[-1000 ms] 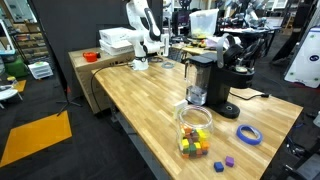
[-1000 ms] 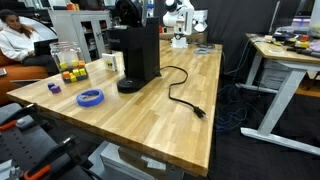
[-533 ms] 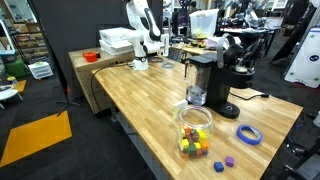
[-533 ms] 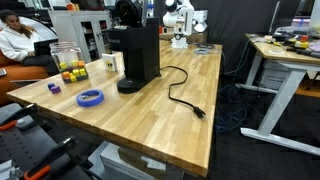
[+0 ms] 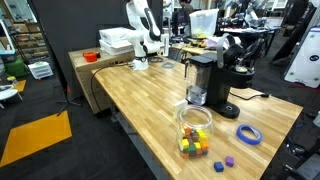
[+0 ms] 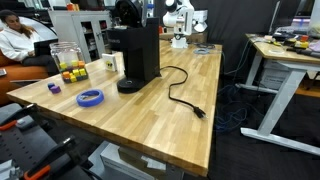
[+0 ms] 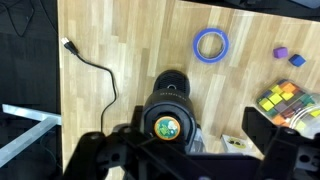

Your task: Remove the coffee pod from the coffee maker

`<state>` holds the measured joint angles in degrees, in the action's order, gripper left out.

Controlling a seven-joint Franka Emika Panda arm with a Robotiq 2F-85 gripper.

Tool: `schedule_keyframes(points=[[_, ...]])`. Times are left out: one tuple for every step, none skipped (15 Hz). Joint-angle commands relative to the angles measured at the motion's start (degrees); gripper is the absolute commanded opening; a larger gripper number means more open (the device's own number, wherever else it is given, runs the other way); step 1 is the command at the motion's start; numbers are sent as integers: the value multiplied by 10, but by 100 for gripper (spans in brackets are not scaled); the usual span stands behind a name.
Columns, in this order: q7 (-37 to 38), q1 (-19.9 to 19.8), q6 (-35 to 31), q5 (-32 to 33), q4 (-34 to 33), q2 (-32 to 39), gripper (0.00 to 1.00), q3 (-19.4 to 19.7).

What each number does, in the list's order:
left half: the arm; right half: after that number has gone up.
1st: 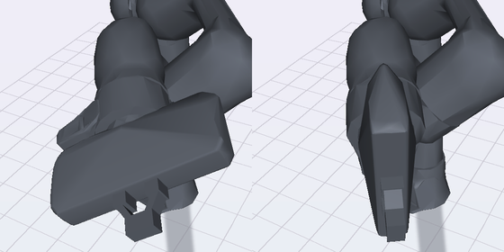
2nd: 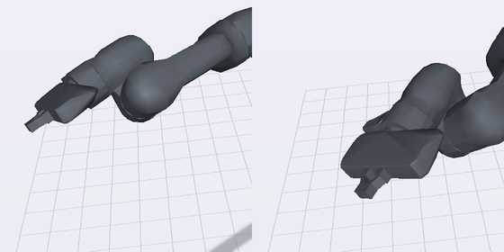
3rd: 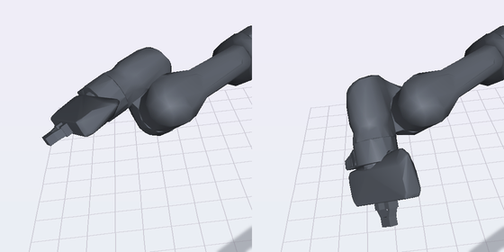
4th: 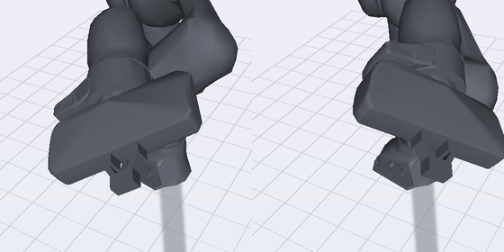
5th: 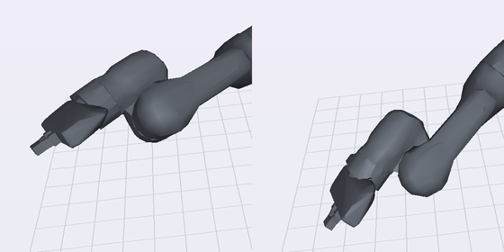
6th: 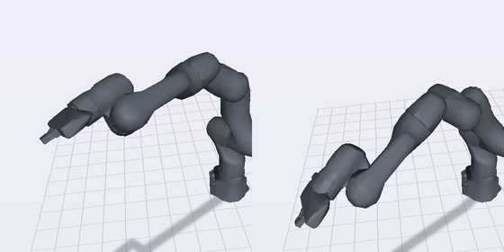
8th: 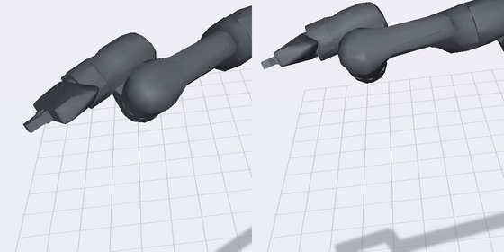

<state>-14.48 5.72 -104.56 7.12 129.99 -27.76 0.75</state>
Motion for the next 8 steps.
schedule_keyframes(points=[[-1,-4,1,-2,-1,0,100,-3],[-1,-4,1,-2,-1,0,100,-3],[-8,0,-3,-9,-1,2,100,-1],[-13,2,-5,-13,-1,4,100,0],[-21,7,-10,-22,-1,8,100,2],[-33,12,-10,-31,-3,12,100,4],[-45,16,-9,-38,-4,16,100,5],[-55,19,-9,-43,-4,19,100,5]])
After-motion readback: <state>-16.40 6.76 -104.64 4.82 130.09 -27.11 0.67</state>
